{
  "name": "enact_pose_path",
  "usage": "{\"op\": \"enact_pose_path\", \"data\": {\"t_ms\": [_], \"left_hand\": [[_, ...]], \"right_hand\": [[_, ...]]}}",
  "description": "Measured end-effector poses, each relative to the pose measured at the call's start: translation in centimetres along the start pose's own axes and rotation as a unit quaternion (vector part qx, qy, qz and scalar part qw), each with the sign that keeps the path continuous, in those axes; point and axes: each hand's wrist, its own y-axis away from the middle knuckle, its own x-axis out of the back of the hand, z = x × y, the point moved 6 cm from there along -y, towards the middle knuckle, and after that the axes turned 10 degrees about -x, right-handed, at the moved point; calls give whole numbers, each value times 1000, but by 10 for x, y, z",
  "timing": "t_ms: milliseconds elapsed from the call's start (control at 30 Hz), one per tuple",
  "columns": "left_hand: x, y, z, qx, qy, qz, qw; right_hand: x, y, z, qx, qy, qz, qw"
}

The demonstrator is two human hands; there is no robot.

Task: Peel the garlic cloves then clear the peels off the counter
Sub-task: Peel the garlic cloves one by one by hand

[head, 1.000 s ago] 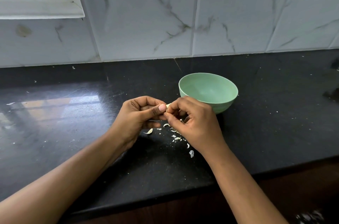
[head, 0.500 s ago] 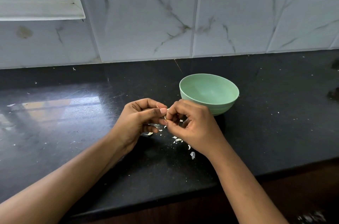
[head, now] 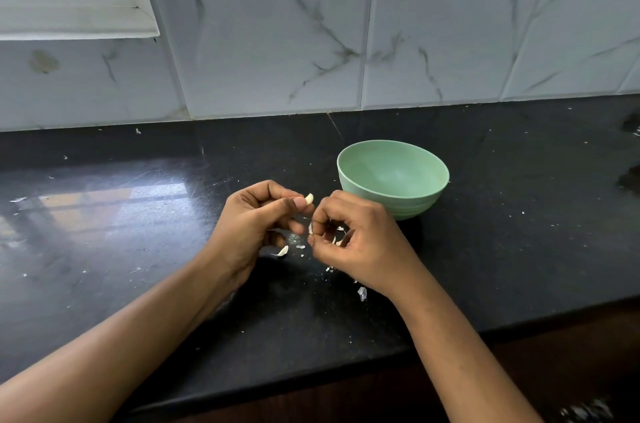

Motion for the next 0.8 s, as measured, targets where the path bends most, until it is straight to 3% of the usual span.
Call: {"op": "enact_pose_path", "data": {"t_ms": [233, 500, 667, 800], "left_hand": [[0, 1, -4, 50, 24, 8, 998], [1, 1, -7, 59, 37, -1, 998], [-3, 1, -10, 62, 34, -18, 997], [-8, 3, -11, 59, 13, -40, 997]], "right_hand": [[11, -3, 23, -93, 21, 56, 994], [13, -1, 23, -108, 47, 67, 991], [13, 0, 21, -126, -65, 61, 988], [17, 1, 17, -96, -96, 109, 985]]}}
